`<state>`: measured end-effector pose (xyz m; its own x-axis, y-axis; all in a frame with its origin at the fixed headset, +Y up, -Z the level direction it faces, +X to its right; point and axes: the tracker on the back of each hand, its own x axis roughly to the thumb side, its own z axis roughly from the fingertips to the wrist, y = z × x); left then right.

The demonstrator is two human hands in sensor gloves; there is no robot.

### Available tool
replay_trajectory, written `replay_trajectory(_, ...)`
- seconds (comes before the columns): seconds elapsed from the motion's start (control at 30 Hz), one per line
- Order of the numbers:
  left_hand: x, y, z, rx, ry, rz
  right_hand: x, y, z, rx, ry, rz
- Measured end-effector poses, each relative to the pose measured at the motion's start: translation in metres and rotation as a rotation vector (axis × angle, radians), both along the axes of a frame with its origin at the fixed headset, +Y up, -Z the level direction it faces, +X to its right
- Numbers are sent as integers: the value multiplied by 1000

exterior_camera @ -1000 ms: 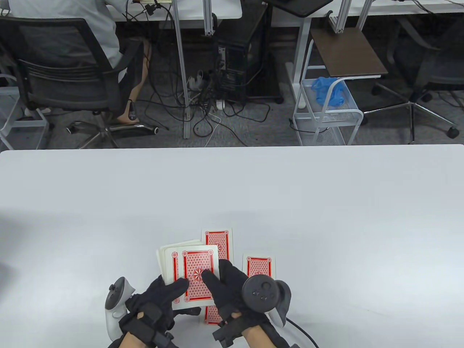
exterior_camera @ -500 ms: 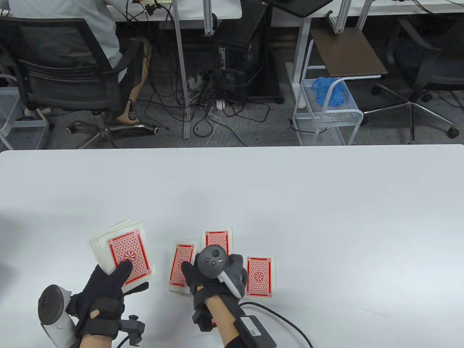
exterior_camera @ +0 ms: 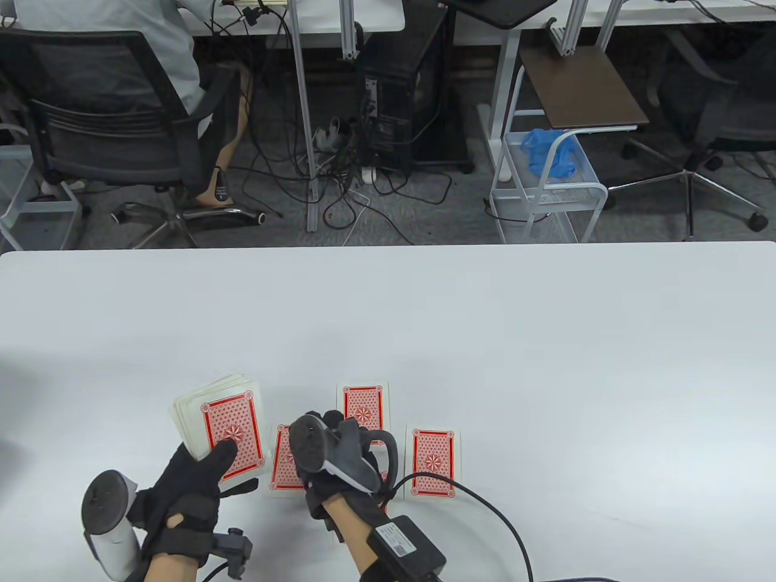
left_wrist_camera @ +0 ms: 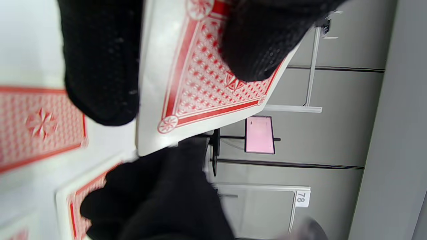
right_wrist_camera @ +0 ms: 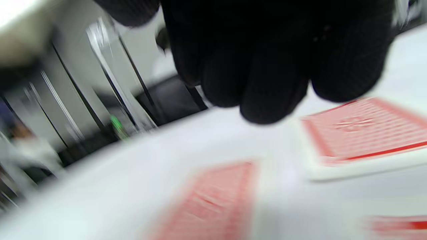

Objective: Four-player card dealing with fan arrangement

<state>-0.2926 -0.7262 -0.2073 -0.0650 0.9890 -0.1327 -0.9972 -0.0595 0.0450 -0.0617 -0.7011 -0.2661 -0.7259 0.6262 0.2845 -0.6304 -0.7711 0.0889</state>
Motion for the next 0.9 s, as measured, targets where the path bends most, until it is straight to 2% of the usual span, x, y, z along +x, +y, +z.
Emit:
replay_trajectory(0.07, 15, -4, -2, -8, -83, 54, 15, 10, 15, -8, 35, -175)
replay_trajectory(0.13, 29, -7, -3, -11, -157, 114, 26, 15, 27, 40, 41, -159)
replay_trajectory(0.23, 45, -9, -2, -18, -245, 186, 37, 13, 38, 134, 18, -35)
replay_trajectory(0.33, 55, -14, 0, -35, -247, 173, 51, 1, 46, 257, -50, -81)
replay_trajectory(0.43, 62, -22, -1, -56, -279, 171, 58, -3, 47, 286, -45, -58)
replay_trajectory(0.5, 65, -24, -3, -60, -327, 243, 63, -2, 45, 250, -44, -125)
replay_trajectory(0.57, 65, -27, -5, -55, -359, 277, 69, -6, 39, 151, -20, -253)
replay_trajectory(0.7, 51, -25, -10, -48, -300, 236, 81, -14, 17, -99, 84, -508)
replay_trajectory(0.77, 39, -19, -9, -35, -192, 131, 89, -11, 5, -101, 24, -518)
replay_trajectory(0.83, 26, -14, -7, -13, -107, 33, 99, -10, -8, -75, -76, -409)
replay_trajectory(0.9, 17, -12, -7, -3, -69, 42, 103, -14, -22, -37, -198, -313)
